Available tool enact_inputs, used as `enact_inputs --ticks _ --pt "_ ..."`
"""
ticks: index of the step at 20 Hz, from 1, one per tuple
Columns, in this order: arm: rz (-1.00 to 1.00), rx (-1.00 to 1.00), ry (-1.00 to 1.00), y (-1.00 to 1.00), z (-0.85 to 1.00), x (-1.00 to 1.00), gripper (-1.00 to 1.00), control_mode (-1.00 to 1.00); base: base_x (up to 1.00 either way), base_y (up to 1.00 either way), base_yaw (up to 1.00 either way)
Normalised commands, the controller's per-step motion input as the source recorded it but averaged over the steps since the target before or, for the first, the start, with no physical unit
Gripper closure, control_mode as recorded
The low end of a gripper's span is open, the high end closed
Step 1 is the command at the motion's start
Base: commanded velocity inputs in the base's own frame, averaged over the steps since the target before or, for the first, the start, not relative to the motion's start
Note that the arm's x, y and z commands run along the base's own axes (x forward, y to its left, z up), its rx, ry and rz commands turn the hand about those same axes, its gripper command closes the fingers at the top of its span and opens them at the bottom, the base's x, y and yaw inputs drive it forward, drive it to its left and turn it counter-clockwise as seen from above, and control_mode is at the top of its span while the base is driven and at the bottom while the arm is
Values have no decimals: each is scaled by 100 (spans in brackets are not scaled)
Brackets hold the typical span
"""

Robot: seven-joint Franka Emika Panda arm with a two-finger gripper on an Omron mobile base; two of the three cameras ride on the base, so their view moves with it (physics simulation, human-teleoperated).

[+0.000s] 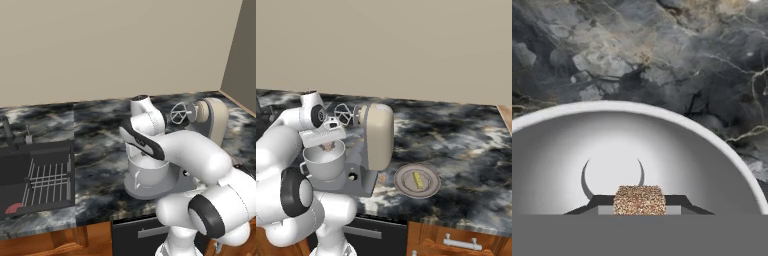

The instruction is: Add butter and sugar cubes to the stand mixer bowl and then turn on the stand mixer to begin making frosting.

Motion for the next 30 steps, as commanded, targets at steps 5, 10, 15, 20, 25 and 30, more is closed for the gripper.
enact_inputs --ticks 5,10,15,20,25,30 --pt "0 0 1 -4 -46 0 100 -100 0 0 0" --pt "0 0 0 -6 -56 0 100 -100 0 0 0" --pt "0 0 0 -19 -59 -12 100 -100 0 0 0" --pt "-2 0 0 -18 -59 -29 100 -100 0 0 0" --pt "0 1 -1 -19 -62 -17 100 -100 0 0 0" --pt "0 6 -6 -6 -48 -15 100 -100 0 0 0"
